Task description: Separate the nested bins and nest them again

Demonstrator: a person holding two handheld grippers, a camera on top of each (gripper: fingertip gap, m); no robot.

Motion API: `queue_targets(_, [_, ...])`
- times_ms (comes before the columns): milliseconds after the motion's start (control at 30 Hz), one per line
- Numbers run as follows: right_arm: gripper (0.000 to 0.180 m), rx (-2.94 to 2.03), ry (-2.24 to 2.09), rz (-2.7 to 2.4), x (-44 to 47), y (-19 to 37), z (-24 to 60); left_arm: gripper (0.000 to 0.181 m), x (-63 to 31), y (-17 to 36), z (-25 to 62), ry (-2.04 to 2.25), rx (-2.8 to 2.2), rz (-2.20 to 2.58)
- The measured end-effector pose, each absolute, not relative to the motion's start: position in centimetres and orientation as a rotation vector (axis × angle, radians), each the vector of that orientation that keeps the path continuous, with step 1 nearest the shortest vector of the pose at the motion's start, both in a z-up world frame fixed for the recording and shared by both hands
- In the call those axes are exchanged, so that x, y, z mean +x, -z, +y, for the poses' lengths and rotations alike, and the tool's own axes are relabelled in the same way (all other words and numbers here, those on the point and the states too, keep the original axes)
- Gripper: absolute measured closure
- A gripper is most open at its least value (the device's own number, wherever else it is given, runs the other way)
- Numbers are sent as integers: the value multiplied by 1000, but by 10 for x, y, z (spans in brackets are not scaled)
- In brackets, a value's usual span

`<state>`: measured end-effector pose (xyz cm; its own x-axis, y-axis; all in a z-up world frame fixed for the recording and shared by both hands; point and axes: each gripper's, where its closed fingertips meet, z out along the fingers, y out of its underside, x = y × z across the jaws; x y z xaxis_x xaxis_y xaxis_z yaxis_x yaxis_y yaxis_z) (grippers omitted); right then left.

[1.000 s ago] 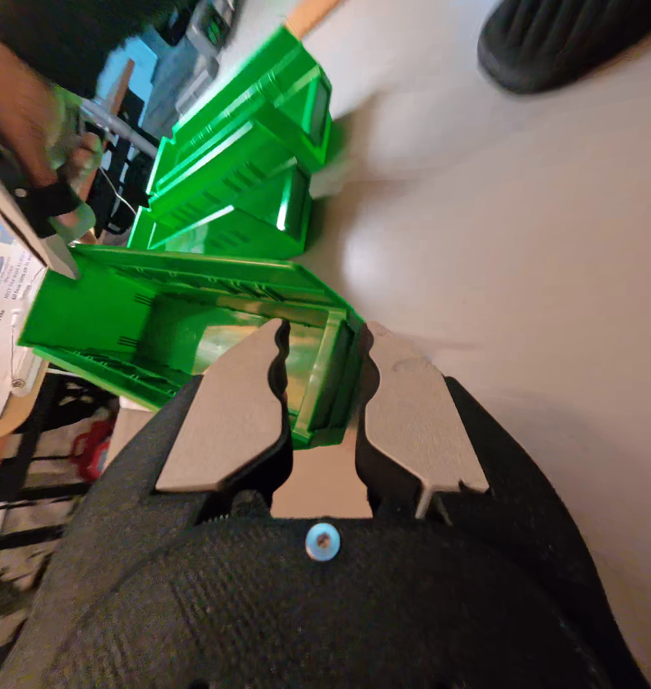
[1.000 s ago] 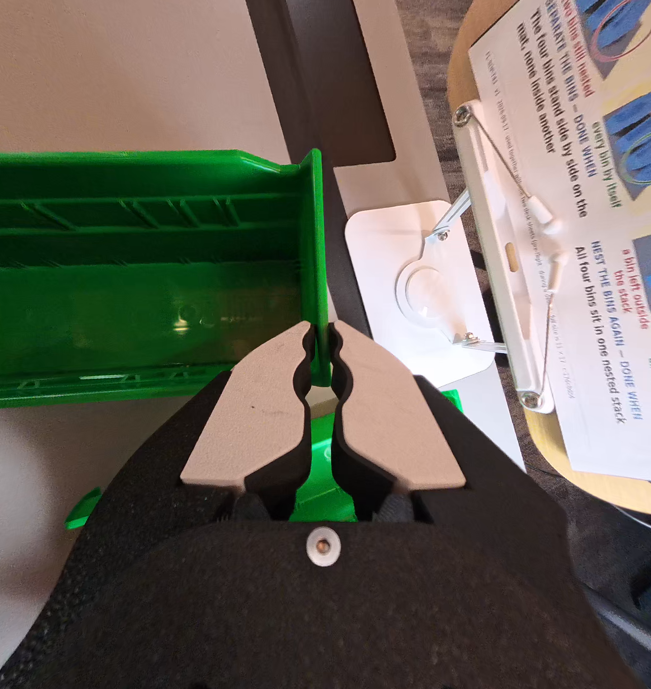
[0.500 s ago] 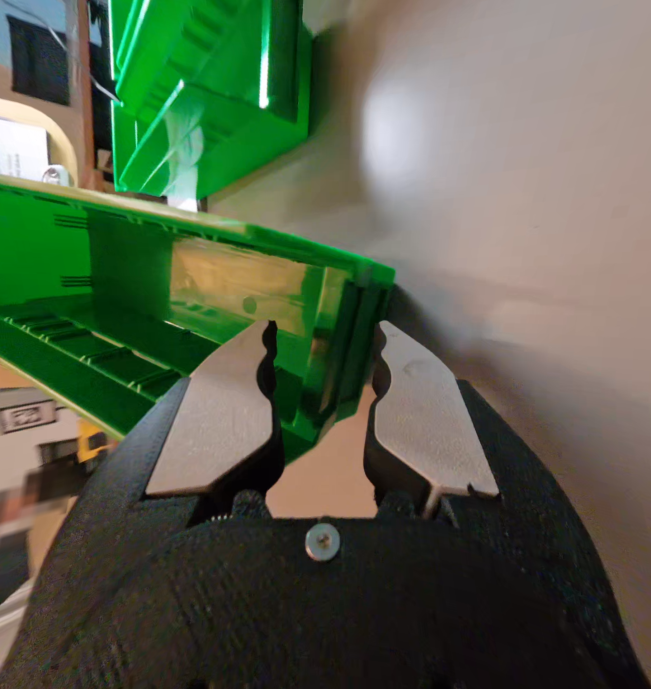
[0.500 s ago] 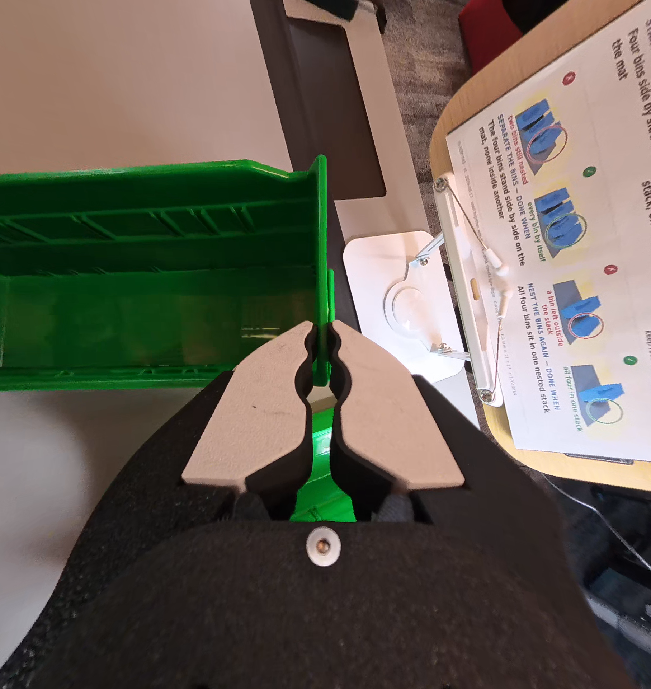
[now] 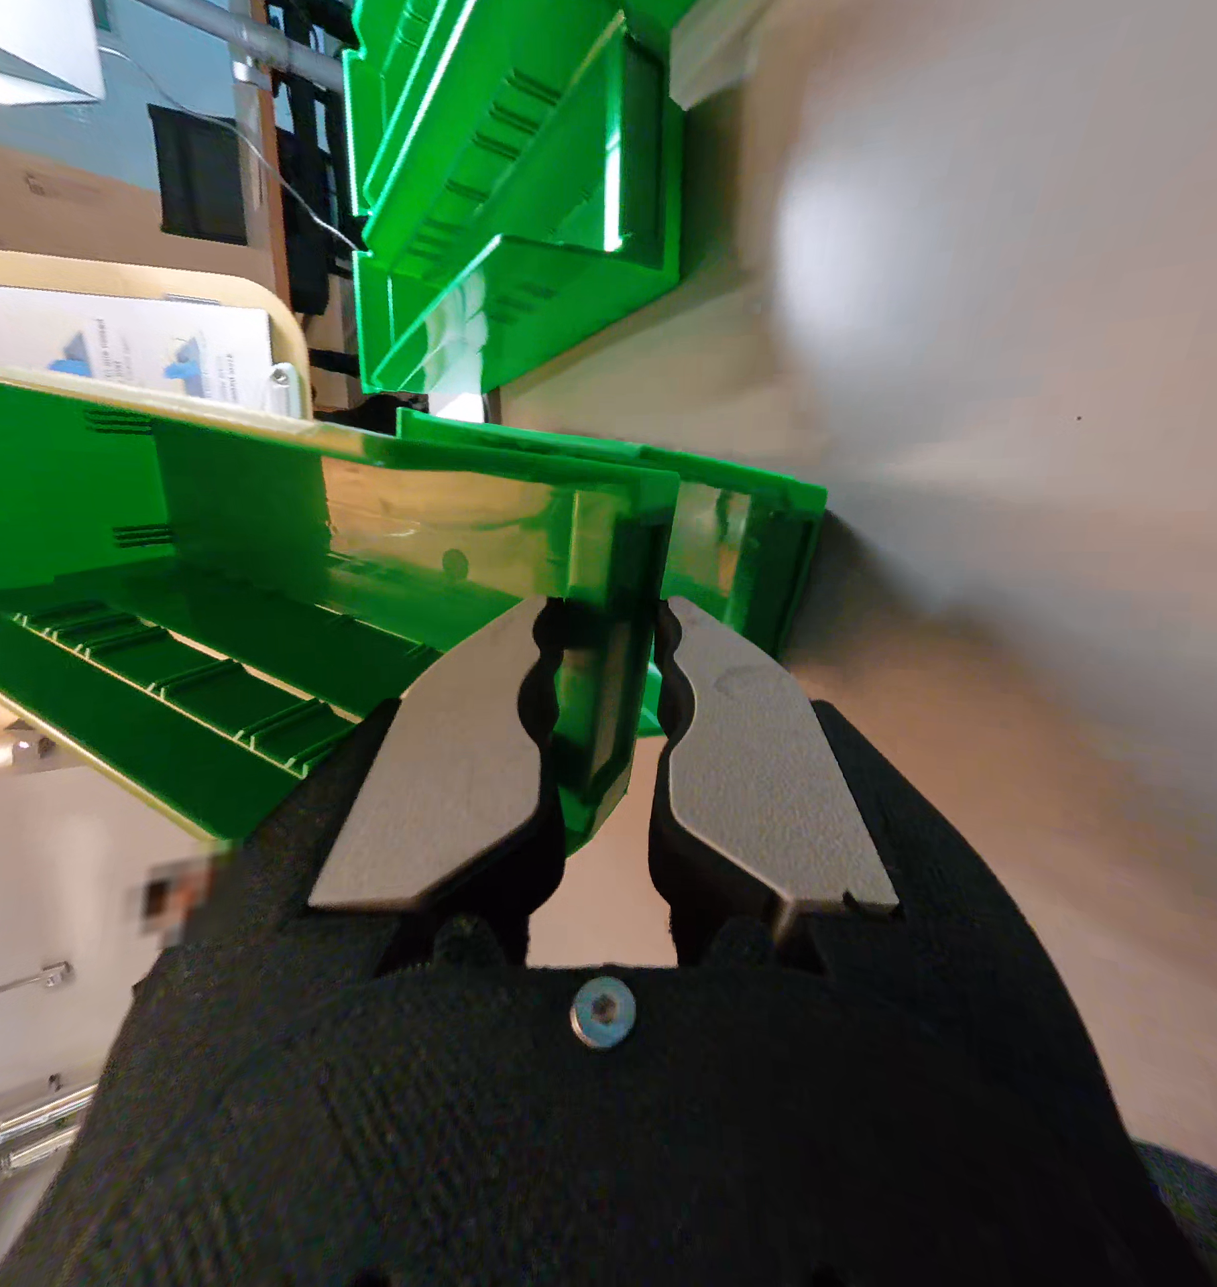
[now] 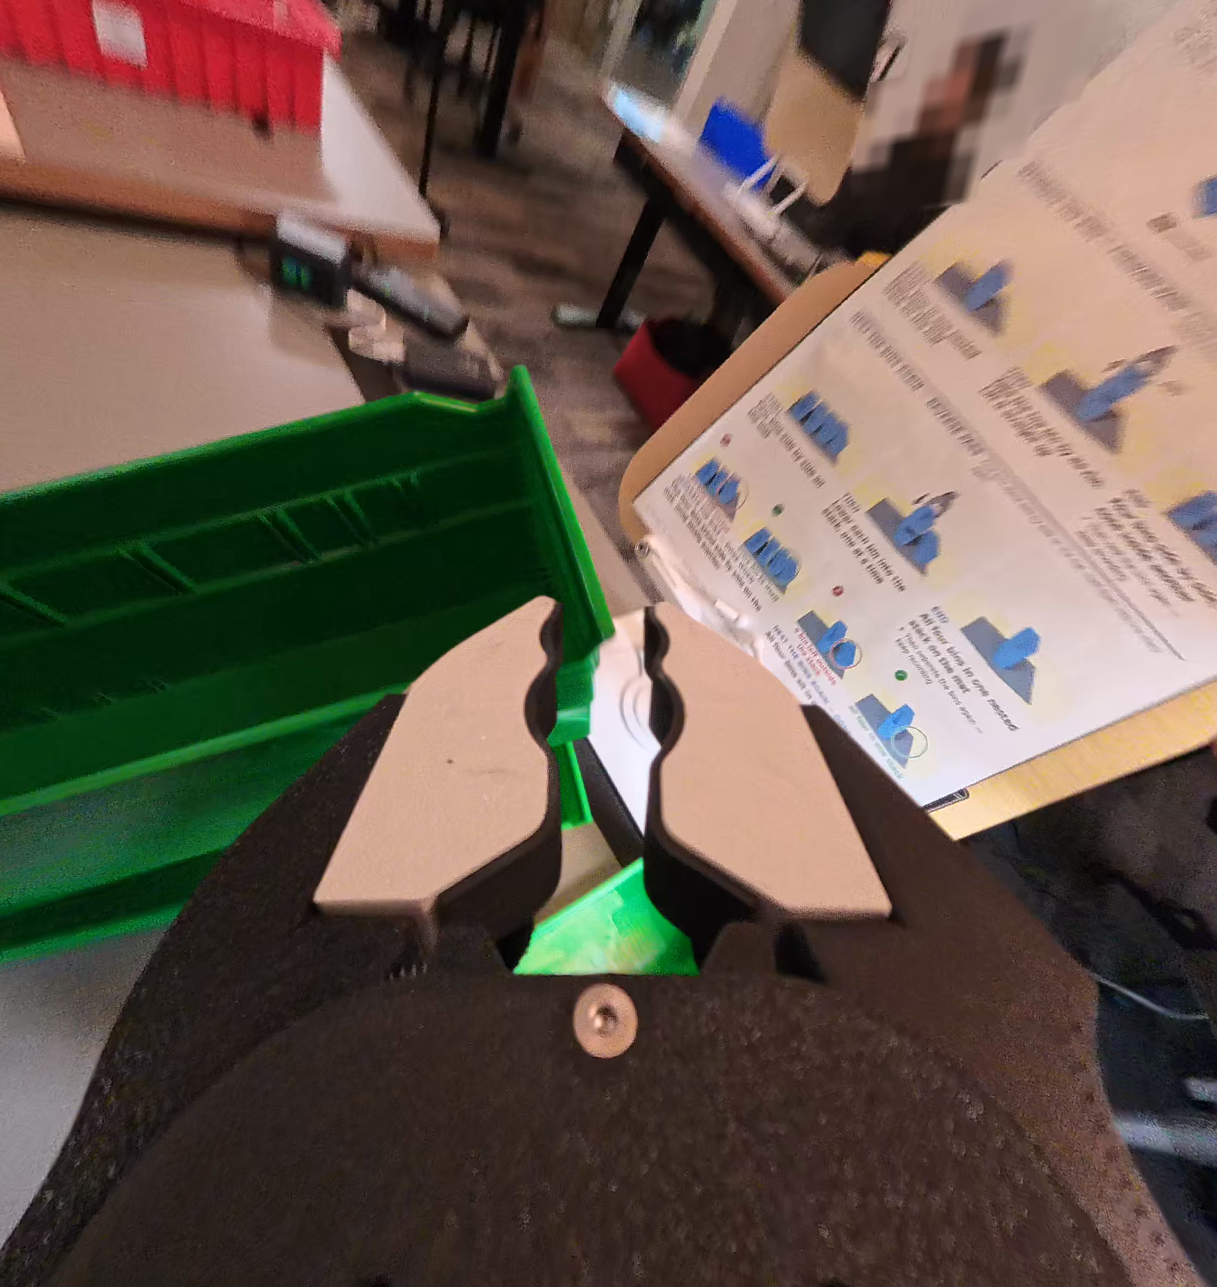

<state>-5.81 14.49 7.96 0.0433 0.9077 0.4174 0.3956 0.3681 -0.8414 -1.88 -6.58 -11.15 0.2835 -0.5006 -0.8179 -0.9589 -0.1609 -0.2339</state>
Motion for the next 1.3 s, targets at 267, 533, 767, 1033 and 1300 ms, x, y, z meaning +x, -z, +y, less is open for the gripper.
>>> queue_targets(267, [134, -1263, -814, -1312, 35, -62, 100, 156, -67, 59, -84, -830, -1820, 1280])
queue_targets(533, [132, -1459, -821, -1530, 85, 115, 12, 155, -137, 82, -87, -783, -2029, 1256])
queue_targets(767, [128, -1441, -709, -1438, 113, 151, 11, 153, -161, 162, -81, -598, -2213, 1286])
queue_targets(1033, [118, -1511, -781, -1294, 129, 153, 18, 152, -166, 184, -58, -672, -2089, 1303])
queue_targets(1300, [119, -1509, -807, -1257, 130, 155, 25, 134, -91, 129, -73, -529, -1904, 1271])
